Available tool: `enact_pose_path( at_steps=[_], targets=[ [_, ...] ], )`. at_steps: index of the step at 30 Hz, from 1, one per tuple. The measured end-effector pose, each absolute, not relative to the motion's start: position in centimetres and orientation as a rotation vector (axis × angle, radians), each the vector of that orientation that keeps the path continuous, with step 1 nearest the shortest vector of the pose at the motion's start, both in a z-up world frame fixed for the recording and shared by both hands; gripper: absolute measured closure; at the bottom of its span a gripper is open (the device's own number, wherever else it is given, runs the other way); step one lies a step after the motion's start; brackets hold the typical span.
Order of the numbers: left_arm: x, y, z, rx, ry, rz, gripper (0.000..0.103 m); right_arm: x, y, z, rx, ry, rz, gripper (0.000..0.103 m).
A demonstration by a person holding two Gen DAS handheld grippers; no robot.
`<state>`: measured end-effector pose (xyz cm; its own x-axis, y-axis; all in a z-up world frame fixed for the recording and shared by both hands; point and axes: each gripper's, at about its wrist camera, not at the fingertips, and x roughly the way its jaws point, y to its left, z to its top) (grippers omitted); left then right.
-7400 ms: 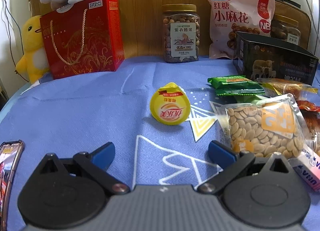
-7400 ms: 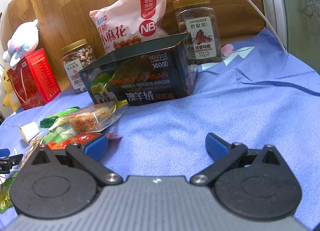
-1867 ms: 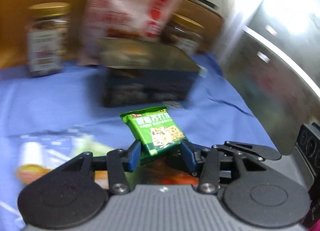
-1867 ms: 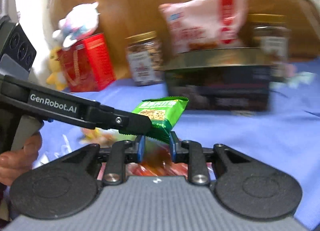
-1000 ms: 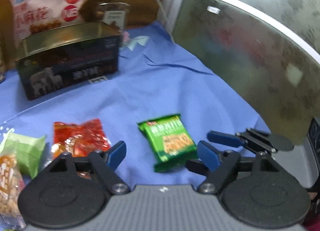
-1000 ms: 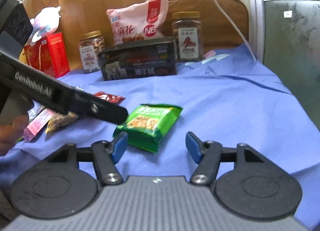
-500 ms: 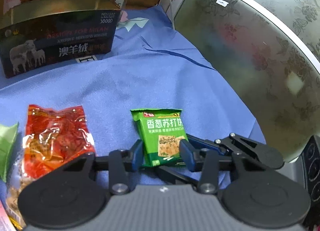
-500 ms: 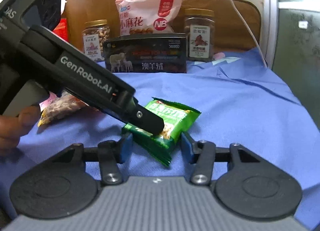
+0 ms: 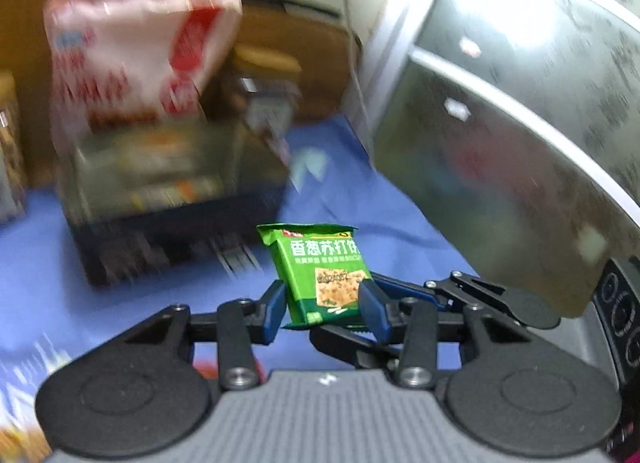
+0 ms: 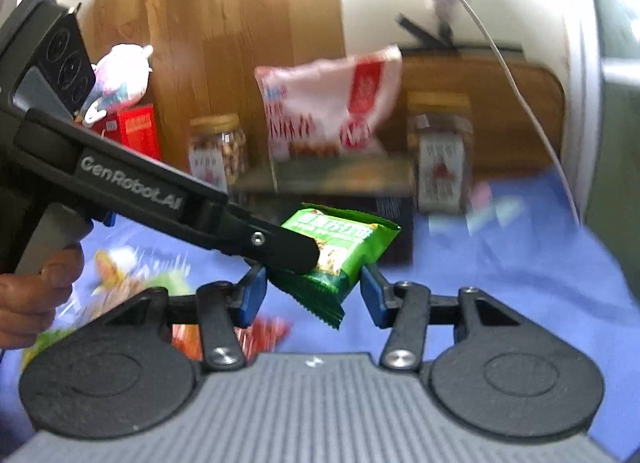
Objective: Organize snacks
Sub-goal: 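Carry the green packet into the tin and open the left tool, then grasp the red spicy-snack packet with the left tool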
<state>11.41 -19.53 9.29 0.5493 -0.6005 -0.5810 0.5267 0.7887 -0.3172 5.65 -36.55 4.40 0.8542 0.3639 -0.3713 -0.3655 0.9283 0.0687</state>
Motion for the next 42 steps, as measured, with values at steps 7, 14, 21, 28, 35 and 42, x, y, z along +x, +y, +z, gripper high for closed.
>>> enact_pose_path(
  at_steps=[7, 14, 21, 28, 35, 42],
  targets=[
    [19.2, -18.2, 10.1, -0.139, 0.660, -0.493, 0.051, 15.0, -34.2, 5.9, -0.012, 0.346, 0.392, 0.048],
    [21.5, -17.2, 8.6, -0.107, 0.626, -0.289, 0.036, 16.5, -34.9, 4.2, 0.078, 0.334, 0.286, 0.036],
    [18.4, -16.5, 7.6, -0.043, 0.656, -0.226, 0.029, 10.3, -35.2, 2.2, 0.156, 0.425, 0.342, 0.036],
    [13.4, -14.6, 6.2, -0.090, 0.705, -0.254, 0.029, 5.7, -35.5, 0.4, 0.276, 0.557, 0.458, 0.035],
    [10.0, -12.9, 4.3, -0.172, 0.781, -0.311, 0.029, 5.0, -32.3, -0.1, 0.215, 0.606, 0.494, 0.026],
    [8.3, -12.8, 4.2, -0.155, 0.781, -0.348, 0.029, 5.0, -31.3, -1.0, 0.216, 0.636, 0.485, 0.041]
  ],
)
